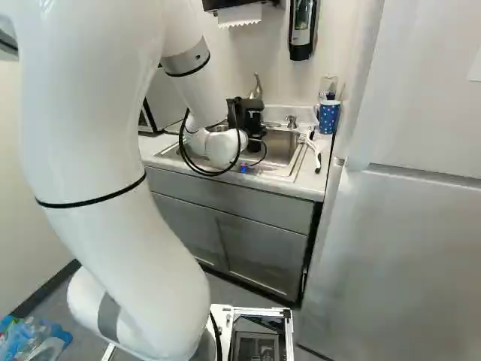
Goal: Rinse the cup and place it in the tray
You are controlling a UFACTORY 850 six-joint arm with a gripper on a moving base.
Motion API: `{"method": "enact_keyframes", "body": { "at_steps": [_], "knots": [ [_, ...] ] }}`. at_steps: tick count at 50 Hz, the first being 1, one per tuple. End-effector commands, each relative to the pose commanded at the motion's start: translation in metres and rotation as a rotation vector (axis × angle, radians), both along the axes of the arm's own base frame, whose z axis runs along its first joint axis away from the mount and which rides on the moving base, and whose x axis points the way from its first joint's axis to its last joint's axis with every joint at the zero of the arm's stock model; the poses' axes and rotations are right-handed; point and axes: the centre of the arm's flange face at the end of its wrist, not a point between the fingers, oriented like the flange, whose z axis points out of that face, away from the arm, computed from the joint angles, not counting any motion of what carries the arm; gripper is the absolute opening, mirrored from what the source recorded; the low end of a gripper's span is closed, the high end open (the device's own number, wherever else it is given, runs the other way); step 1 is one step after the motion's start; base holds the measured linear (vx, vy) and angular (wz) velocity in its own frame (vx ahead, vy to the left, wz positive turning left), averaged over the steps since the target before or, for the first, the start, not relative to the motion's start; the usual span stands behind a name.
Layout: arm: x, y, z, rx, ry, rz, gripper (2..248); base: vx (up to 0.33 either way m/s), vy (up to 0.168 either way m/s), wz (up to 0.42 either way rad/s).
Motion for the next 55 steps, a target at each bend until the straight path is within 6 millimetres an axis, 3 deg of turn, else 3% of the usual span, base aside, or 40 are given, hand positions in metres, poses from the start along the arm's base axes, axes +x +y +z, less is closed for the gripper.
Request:
{"method": "enact_keyframes", "body": {
  "at_steps": [55],
  "knots": [
    [0.0000,0.0000,0.0000,0.000,0.000,0.000,126,0.000,0.000,0.000]
  ]
}}
